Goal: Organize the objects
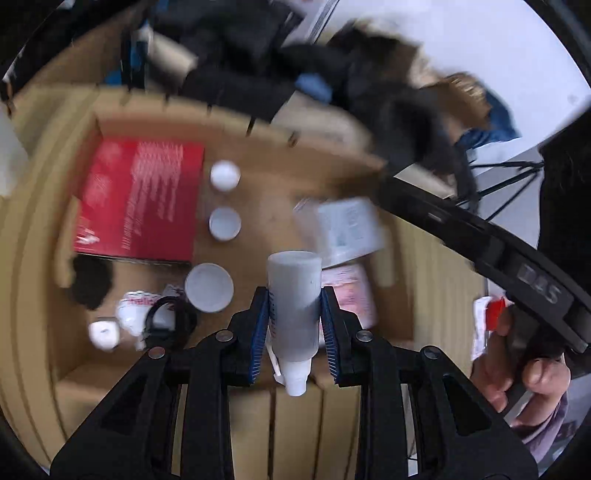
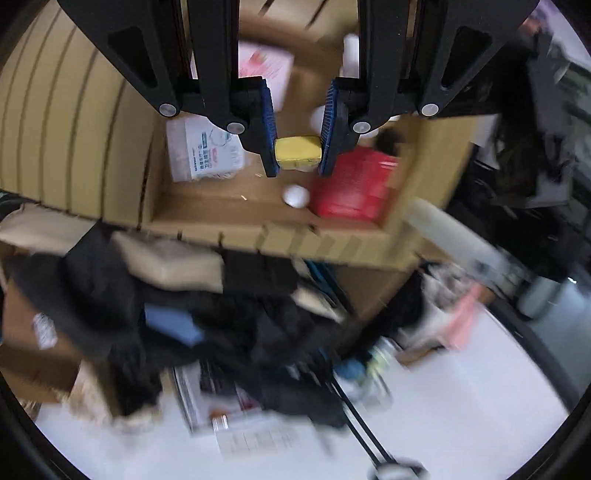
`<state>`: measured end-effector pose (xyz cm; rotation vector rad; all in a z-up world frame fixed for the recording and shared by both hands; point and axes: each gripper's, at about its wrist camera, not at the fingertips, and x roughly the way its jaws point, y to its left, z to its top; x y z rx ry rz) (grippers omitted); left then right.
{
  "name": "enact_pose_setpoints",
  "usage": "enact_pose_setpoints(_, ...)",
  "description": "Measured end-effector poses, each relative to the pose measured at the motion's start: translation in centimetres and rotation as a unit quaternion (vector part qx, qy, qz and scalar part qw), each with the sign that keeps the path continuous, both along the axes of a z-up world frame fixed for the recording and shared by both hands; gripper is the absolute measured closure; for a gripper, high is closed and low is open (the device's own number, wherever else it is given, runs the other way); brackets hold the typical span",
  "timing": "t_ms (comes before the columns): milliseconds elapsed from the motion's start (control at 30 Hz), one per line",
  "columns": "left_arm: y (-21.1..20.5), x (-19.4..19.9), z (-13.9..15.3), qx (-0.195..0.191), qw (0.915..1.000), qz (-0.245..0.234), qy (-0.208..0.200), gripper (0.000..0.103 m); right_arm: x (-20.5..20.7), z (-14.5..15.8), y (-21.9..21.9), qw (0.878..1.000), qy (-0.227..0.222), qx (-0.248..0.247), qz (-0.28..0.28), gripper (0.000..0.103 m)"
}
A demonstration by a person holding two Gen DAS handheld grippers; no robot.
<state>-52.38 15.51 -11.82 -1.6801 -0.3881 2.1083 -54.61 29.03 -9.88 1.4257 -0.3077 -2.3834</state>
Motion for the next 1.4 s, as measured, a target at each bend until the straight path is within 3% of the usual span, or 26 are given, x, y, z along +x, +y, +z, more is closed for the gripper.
enact_pose_setpoints(100,0.6,-1.2,-2.7,-0.014,0.9998,-0.003,-0.016,0.078,-2.9,-5.1,-0.3,0.999,-0.044,0.001,-0.014,0.079)
enact_pose_setpoints(167,0.3,-1.8,-3.2,-0.013,0.9998,0.005,-0.012,0.054,-4.0,-7.3,-0.3,0.998,-0.056,0.007,-0.016,0.079)
enact_pose_setpoints(233,-0.3,-2.2,-3.1,-0.010,0.9998,0.015,0.006,0.044,-4.4,-8.1,-0.5,0.998,-0.063,0.011,-0.010,0.076)
enact_pose_setpoints(267,-0.4,-2.2,-2.9,-0.010,0.9998,0.013,0.014,0.043,-4.4,-8.0,-0.5,0.998,-0.058,0.009,-0.010,0.066)
enact_pose_setpoints(300,-0.5,-2.1,-2.5,-0.012,0.9997,0.008,0.020,0.043,-4.4,-7.8,-0.4,0.999,-0.054,0.003,-0.010,0.046)
enact_pose_setpoints(367,-0.7,-1.8,-1.6,-0.017,0.9993,0.003,0.032,0.042,-4.0,-7.1,0.2,0.999,-0.043,-0.015,-0.016,0.026)
enact_pose_setpoints(467,-1.3,-1.0,0.3,-0.037,0.9978,0.004,0.055,0.032,-3.2,-5.6,0.7,0.999,-0.038,-0.019,-0.023,0.026)
enact_pose_setpoints(567,-2.7,0.0,2.8,-0.072,0.9936,0.007,0.086,0.024,-1.9,-3.2,1.3,0.999,-0.028,0.011,-0.025,0.026)
enact_pose_setpoints(667,-5.2,1.3,5.3,-0.133,0.9845,0.028,0.111,0.015,0.3,-0.4,2.6,0.999,-0.019,0.030,-0.031,0.026)
enact_pose_setpoints(800,-9.4,4.1,8.3,-0.195,0.9707,0.066,0.123,0.014,4.1,3.1,4.8,0.996,-0.004,0.071,-0.049,0.025)
enact_pose_setpoints(933,-12.1,7.6,11.2,-0.186,0.9707,0.082,0.127,0.009,8.6,5.9,6.3,0.996,-0.007,0.072,-0.058,0.024)
enact_pose_setpoints(1200,-13.2,14.7,15.7,-0.182,0.9655,0.085,0.166,0.007,15.6,9.4,4.6,0.995,0.020,0.086,-0.047,0.023)
enact_pose_setpoints(1400,-14.0,22.3,17.8,-0.174,0.9552,0.090,0.222,0.007,24.4,12.3,3.0,0.993,0.084,0.084,-0.025,0.023)
